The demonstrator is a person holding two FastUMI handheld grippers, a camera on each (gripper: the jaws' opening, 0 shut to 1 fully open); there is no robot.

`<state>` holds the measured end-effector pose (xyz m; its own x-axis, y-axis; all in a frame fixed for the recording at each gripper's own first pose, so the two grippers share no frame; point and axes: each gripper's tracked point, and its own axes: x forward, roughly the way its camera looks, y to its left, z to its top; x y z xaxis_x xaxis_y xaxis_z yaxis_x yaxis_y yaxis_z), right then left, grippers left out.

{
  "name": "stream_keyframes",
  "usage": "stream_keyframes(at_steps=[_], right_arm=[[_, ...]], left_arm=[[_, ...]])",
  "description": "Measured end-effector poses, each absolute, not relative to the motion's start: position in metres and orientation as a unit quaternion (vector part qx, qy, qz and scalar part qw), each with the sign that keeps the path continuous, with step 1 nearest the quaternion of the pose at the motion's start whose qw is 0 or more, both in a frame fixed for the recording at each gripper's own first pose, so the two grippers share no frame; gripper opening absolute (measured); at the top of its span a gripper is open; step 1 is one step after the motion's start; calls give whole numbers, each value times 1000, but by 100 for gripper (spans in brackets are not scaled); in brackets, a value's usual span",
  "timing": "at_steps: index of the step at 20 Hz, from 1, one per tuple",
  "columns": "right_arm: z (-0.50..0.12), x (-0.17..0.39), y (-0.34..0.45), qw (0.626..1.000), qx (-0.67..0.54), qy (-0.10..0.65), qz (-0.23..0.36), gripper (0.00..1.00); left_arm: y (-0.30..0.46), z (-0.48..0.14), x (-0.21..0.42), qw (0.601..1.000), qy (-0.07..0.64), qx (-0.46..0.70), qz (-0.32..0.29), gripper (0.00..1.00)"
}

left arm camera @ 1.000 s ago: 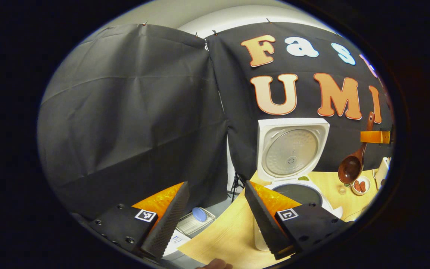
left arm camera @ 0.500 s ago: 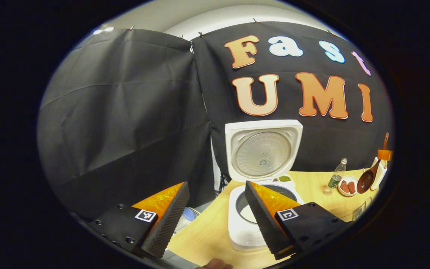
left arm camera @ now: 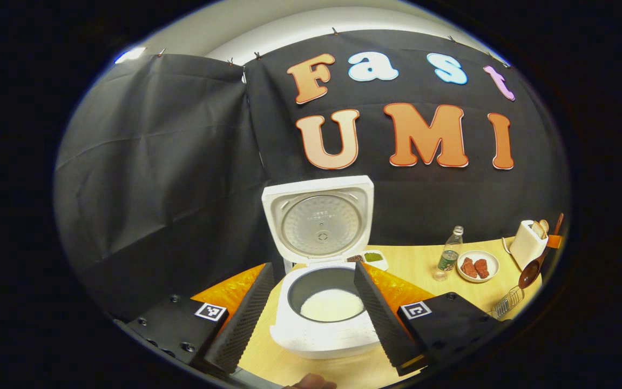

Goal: Close the left gripper, press the button to open the rice cooker; take a wooden spoon from the chopstick holder with the right hand, scoop a spoonful of rice and pour it into the rice cooker, then put the wooden spoon back into the chopstick holder.

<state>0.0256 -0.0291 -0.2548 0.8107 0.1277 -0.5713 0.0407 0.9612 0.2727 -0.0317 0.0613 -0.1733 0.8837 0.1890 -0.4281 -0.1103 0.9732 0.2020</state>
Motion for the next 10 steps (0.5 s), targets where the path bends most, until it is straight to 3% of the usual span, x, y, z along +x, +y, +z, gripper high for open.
stream_keyframes(at_steps=[10], right_arm=[[-340, 22, -58, 923, 186, 336, 27, 12]], left_arm=[[37, -158, -48, 961, 238, 99, 96, 100]])
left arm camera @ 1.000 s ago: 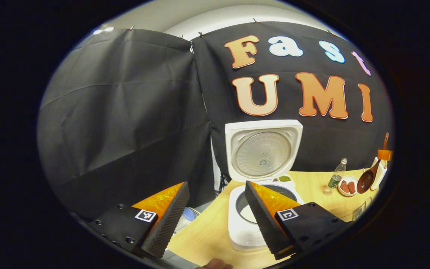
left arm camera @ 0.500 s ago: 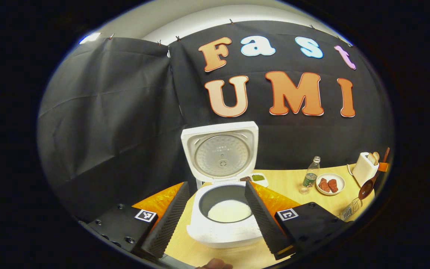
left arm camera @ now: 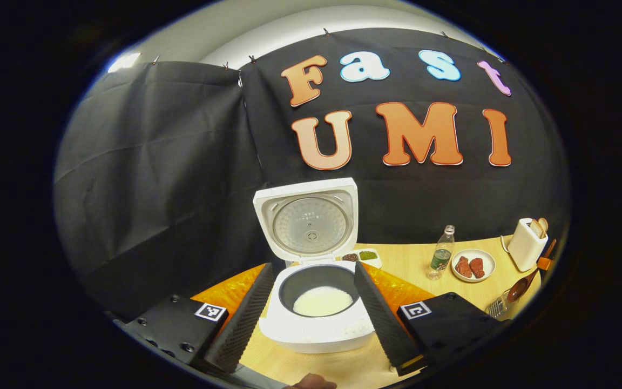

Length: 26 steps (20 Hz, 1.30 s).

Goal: Close the left gripper, press the button to open the rice cooker; take a wooden spoon from the chopstick holder with the right hand, scoop a spoonful of rice and pour it into the rice cooker, then put the wooden spoon back into the chopstick holder.

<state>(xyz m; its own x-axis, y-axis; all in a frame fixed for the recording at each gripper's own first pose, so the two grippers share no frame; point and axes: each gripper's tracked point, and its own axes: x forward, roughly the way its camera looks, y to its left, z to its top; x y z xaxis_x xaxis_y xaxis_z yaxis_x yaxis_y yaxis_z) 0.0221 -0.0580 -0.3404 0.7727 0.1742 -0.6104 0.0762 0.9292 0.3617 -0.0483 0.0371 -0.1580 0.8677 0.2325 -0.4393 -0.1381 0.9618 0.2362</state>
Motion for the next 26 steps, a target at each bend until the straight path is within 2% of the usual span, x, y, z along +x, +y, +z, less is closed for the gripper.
stream_keyframes(at_steps=[6, 9, 10, 12, 15, 18, 19, 20, 21, 22, 23, 25, 26], right_arm=[[-381, 15, -54, 904, 219, 366, 30, 11], [-408, -5, -51, 881, 225, 415, 34, 17], [-404, -6, -52, 881, 230, 413, 31, 17], [-409, -11, -59, 876, 225, 427, 12, 18], [-416, -29, -59, 852, 228, 471, -6, 34], [-406, -42, -68, 856, 193, 479, -26, 40], [-401, -44, -71, 859, 181, 478, -32, 39], [-393, -45, -74, 863, 174, 472, -39, 53], [-384, -46, -75, 866, 172, 467, -45, 60], [-375, -45, -77, 871, 171, 458, -53, 62], [-362, -44, -81, 876, 168, 447, -62, 70], [-333, -38, -88, 892, 162, 415, -78, 79], [-317, -36, -89, 900, 159, 397, -84, 80]], left_arm=[[36, -154, -52, 957, 259, 82, 105, 100], [35, -158, -47, 956, 268, 77, 94, 100], [38, -162, -45, 954, 274, 76, 94, 98], [42, -162, -36, 955, 276, 67, 89, 100], [58, -164, -18, 952, 282, 71, 90, 99], [71, -163, 0, 953, 284, 71, 77, 100], [77, -159, 9, 954, 281, 68, 75, 100], [82, -157, 17, 956, 279, 63, 69, 98], [84, -150, 27, 958, 274, 55, 62, 100], [88, -143, 39, 960, 270, 49, 57, 98], [94, -136, 51, 962, 264, 47, 56, 100], [111, -125, 74, 963, 257, 51, 63, 98], [117, -121, 86, 964, 254, 51, 63, 99]])
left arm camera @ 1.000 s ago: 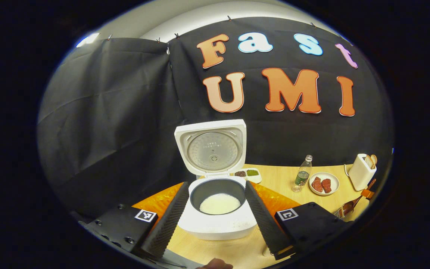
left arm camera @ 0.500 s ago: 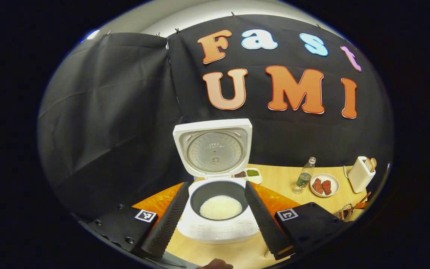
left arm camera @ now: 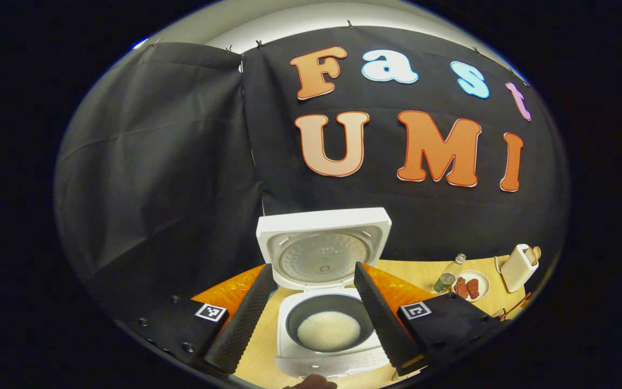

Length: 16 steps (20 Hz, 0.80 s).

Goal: Close the left gripper, press the button to open the rice cooker; take a wooden spoon from the chopstick holder with the right hand, scoop a spoonful of rice and pour it into the rice cooker, then put the wooden spoon back into the chopstick holder.

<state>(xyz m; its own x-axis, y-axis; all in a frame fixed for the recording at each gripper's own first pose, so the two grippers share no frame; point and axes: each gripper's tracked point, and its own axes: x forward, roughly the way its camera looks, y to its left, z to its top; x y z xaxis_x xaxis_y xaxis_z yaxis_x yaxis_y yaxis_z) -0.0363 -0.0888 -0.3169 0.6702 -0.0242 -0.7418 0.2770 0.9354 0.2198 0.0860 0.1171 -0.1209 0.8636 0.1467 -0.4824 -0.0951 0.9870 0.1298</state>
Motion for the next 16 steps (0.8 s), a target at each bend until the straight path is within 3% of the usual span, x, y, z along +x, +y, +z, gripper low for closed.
stream_keyframes(at_steps=[7, 16], right_arm=[[-200, -34, -104, 946, 99, 291, -102, 80], [-142, -27, -93, 963, 59, 239, -106, 80]], left_arm=[[121, -111, 171, 967, 247, 42, 40, 98], [122, -174, 282, 948, 306, 79, 47, 98]])
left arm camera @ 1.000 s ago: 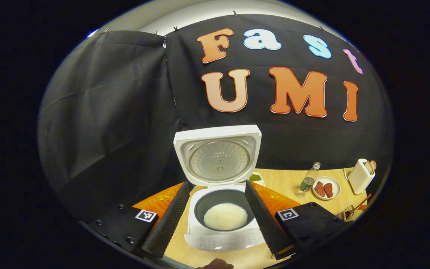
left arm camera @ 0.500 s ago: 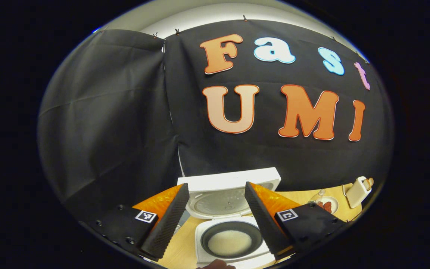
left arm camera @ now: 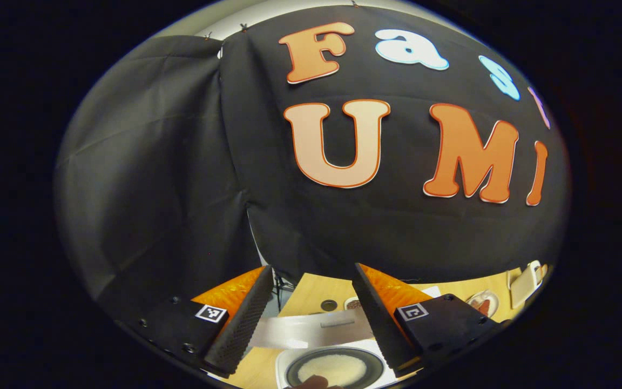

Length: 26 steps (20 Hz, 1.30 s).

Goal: Close the left gripper, press the button to open the rice cooker; take a wooden spoon from the chopstick holder with the right hand, scoop a spoonful of rice and pour it into the rice cooker, then put the wooden spoon back into the chopstick holder.

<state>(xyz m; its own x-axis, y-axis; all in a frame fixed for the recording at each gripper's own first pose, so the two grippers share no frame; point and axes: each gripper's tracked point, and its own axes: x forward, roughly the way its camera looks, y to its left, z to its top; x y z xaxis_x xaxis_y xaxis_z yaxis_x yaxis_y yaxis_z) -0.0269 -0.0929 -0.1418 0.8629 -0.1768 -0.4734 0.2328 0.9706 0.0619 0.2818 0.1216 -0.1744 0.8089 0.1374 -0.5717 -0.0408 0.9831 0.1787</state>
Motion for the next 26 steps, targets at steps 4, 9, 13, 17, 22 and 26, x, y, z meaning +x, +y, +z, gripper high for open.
stream_keyframes(at_steps=[4, 9, 13, 17, 22, 26], right_arm=[[-144, -24, -88, 965, 51, 238, -96, 80], [-153, -15, -81, 966, 56, 242, -76, 80], [-167, -3, -73, 966, 69, 244, -56, 80], [-181, 0, -68, 964, 77, 251, -38, 80], [-194, -9, -69, 961, 79, 265, -25, 80], [-199, -16, -72, 959, 79, 271, -19, 80]], left_arm=[[112, -205, 284, 931, 358, 58, 32, 98], [88, -249, 215, 860, 508, -40, -4, 98], [82, -274, 157, 832, 550, -65, -23, 100], [90, -301, 102, 806, 591, -37, -2, 94], [91, -341, 57, 789, 614, 4, 19, 94], [91, -355, 42, 784, 619, 5, 39, 98]])
